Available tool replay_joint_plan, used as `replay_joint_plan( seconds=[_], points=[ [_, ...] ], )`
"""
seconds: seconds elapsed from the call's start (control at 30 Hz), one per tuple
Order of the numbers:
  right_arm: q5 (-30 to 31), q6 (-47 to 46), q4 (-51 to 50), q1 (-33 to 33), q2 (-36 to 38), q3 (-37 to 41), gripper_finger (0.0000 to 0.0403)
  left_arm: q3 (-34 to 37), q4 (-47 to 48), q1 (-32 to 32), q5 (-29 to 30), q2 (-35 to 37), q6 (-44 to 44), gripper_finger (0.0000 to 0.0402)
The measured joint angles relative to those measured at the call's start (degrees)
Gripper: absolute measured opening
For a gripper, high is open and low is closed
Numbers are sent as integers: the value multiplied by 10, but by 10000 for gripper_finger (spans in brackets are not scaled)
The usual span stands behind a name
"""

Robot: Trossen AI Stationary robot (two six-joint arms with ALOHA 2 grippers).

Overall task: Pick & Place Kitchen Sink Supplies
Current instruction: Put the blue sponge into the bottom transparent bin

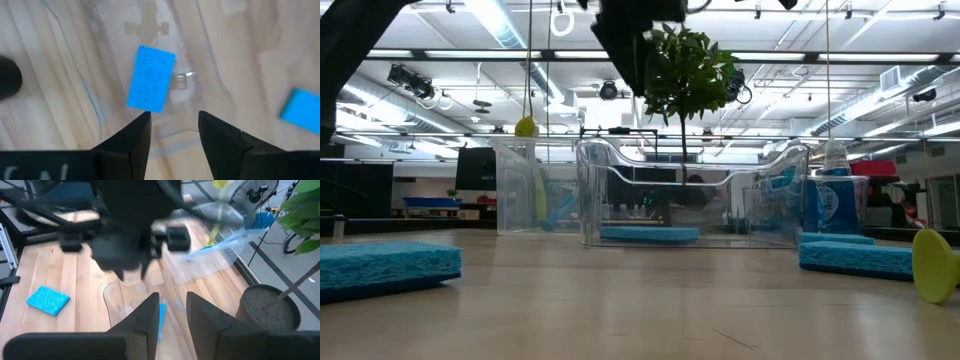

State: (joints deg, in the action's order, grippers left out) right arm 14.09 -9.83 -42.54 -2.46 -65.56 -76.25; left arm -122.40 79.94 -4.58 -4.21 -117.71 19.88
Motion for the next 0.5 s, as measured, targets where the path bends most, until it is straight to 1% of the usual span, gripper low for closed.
replay_joint_plan(
  seconds=[0.1, 0.23, 0.37, 0.5],
  points=[
    [0, 0, -4, 0, 0, 0, 98, -19, 43, 12, -1, 2, -48, 168],
    [0, 0, -10, 0, 0, 0, 98, -21, 98, 32, -10, 2, -74, 168],
    [0, 0, -21, 0, 0, 0, 98, -19, 100, 60, -34, 2, -104, 168],
    [-2, 0, -33, 0, 0, 0, 98, -19, 100, 92, -35, 6, -122, 167]
  ],
)
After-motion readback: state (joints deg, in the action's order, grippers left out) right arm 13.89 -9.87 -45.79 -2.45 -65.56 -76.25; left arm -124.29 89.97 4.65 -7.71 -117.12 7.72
